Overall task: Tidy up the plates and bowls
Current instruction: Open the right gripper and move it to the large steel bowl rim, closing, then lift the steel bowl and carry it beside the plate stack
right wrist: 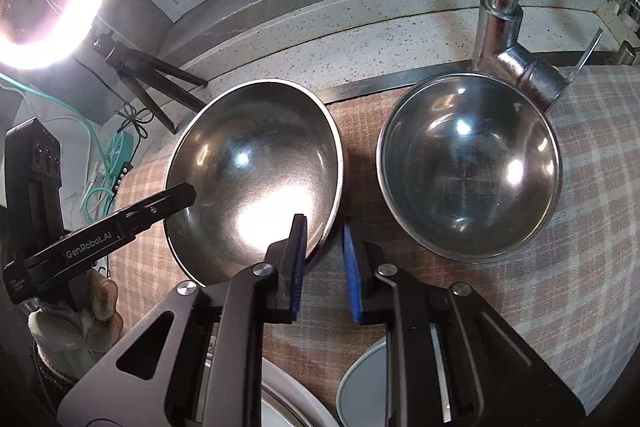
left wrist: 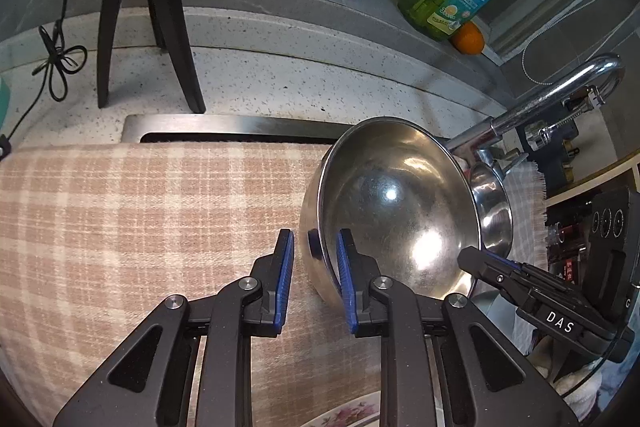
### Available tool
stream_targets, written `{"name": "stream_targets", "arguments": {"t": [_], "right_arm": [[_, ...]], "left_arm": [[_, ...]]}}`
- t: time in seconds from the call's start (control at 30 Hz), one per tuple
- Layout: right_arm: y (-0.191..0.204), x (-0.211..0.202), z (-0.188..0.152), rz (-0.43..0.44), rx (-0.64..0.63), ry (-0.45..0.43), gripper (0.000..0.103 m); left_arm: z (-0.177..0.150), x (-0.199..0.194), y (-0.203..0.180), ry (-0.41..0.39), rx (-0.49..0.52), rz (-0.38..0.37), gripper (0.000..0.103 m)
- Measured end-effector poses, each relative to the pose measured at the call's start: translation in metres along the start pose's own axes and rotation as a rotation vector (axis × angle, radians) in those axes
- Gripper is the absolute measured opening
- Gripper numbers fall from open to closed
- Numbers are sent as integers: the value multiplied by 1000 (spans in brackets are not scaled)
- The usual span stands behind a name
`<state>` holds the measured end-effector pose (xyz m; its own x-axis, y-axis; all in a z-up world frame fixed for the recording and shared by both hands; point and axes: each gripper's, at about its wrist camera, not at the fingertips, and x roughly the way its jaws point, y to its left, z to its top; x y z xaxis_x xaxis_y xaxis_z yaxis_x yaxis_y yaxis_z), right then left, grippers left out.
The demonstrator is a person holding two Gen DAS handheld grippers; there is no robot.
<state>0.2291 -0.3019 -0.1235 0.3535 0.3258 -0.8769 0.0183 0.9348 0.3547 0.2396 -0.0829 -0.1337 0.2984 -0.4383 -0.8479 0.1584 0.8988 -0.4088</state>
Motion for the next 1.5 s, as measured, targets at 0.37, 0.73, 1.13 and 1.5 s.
{"name": "stream_targets", "arguments": {"t": [0.37,0.73,1.13,1.5], "right_arm": [[3,-4,-5,-1,-18,-10,18],[36,-21,-24,51,-78,-16,18],[91,-28,-47,118,-175,16,18],[132,-19,-85,170,-248,77,18]], "left_arm": [[-6,-5,-4,-10,18,11,15],[-33,-40,9,-66,-13,38,15],[-74,-90,41,-132,-86,84,15],[-114,-129,72,-180,-166,117,15]]}}
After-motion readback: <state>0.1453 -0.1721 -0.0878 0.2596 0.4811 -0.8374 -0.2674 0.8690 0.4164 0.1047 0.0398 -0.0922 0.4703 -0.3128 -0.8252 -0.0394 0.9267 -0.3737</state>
